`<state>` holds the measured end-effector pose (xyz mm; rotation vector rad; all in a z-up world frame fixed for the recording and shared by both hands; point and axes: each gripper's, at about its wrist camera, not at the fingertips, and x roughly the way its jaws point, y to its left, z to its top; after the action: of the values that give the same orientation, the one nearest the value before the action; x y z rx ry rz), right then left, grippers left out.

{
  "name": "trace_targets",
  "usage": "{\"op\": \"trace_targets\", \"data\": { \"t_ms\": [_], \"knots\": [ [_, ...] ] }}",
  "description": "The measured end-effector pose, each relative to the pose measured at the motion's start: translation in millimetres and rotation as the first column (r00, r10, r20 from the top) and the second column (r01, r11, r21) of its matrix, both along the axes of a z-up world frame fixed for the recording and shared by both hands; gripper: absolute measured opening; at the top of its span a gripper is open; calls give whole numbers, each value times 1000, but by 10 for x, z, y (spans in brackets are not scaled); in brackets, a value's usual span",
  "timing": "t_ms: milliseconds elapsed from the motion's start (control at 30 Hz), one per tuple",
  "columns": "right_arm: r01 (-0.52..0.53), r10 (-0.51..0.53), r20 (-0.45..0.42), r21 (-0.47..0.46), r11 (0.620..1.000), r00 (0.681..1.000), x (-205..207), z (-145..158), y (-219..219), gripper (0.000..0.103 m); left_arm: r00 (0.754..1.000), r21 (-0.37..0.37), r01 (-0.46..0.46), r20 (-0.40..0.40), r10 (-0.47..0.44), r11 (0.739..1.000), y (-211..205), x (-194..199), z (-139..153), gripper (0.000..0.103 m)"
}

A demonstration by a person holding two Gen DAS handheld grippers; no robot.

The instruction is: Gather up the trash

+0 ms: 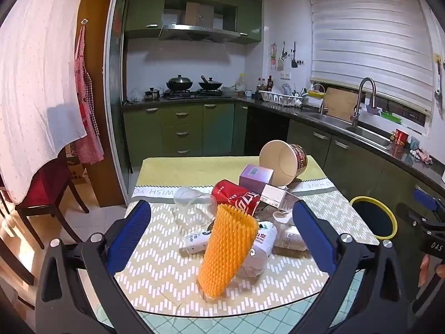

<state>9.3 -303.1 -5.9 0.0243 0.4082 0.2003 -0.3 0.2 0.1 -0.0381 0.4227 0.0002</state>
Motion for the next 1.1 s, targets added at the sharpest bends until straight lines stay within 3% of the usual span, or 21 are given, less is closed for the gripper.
{"op": "trace_targets", "data": {
  "t_ms": [567,1100],
  "knots": [
    [-2,2,-5,1,1000,1000,14,-20,11,99,1000,14,14,-20,-14,1000,-88,66,-136,97],
    [1,0,-8,5,1000,1000,40,-87,51,99,999,5,34,-32,-34,999,-82,61,-72,97]
  ]
}}
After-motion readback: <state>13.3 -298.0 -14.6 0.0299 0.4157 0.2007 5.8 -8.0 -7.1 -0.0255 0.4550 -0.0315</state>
